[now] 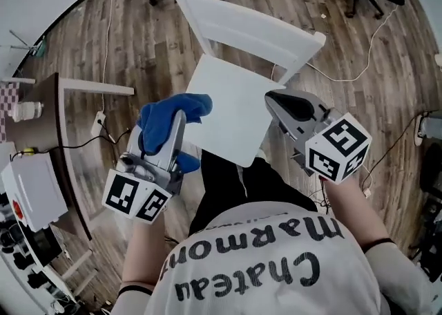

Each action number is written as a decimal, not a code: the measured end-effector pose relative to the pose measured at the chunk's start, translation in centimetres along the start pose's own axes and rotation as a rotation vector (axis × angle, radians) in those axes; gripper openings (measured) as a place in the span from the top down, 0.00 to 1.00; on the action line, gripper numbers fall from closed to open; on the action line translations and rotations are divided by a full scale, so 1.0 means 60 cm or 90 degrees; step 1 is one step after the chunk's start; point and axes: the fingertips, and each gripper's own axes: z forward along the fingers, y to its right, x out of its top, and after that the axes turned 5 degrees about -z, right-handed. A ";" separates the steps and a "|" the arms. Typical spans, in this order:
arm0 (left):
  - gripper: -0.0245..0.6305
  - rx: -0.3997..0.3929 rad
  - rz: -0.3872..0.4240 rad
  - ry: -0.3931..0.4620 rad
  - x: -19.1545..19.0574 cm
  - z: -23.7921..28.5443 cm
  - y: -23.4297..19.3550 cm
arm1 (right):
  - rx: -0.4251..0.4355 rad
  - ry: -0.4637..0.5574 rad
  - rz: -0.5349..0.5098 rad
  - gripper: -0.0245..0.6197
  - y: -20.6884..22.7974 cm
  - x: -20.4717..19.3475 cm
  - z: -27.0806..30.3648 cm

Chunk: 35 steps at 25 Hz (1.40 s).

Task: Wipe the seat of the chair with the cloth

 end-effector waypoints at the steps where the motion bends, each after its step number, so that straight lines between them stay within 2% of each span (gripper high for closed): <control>1: 0.88 -0.016 0.004 -0.013 -0.011 0.019 -0.009 | -0.019 -0.007 0.012 0.94 0.009 -0.013 -0.002; 4: 0.88 -0.077 0.020 -0.059 -0.054 0.081 -0.030 | -0.079 -0.023 0.055 0.94 0.040 -0.053 -0.003; 7: 0.88 -0.118 0.045 -0.105 -0.103 0.138 -0.051 | -0.122 -0.031 0.101 0.94 0.061 -0.090 0.010; 9: 0.88 -0.150 0.044 -0.127 -0.129 0.169 -0.064 | -0.150 -0.039 0.143 0.94 0.067 -0.124 0.023; 13: 0.88 -0.191 0.050 -0.157 -0.188 0.223 -0.111 | -0.172 -0.062 0.209 0.94 0.063 -0.182 0.071; 16: 0.88 -0.180 0.046 -0.189 -0.247 0.261 -0.180 | -0.173 -0.072 0.246 0.94 0.055 -0.216 0.112; 19: 0.88 -0.162 0.017 -0.235 -0.314 0.304 -0.243 | -0.182 -0.086 0.280 0.94 0.052 -0.250 0.132; 22: 0.88 -0.114 -0.039 -0.274 -0.381 0.337 -0.303 | -0.194 -0.108 0.308 0.94 0.047 -0.285 0.140; 24: 0.88 -0.083 -0.052 -0.299 -0.425 0.349 -0.337 | -0.203 -0.121 0.329 0.94 0.042 -0.308 0.145; 29: 0.89 -0.059 -0.022 -0.358 -0.514 0.365 -0.379 | -0.207 -0.149 0.367 0.94 0.022 -0.348 0.148; 35: 0.89 -0.043 0.012 -0.424 -0.582 0.396 -0.401 | -0.193 -0.197 0.396 0.94 -0.002 -0.398 0.129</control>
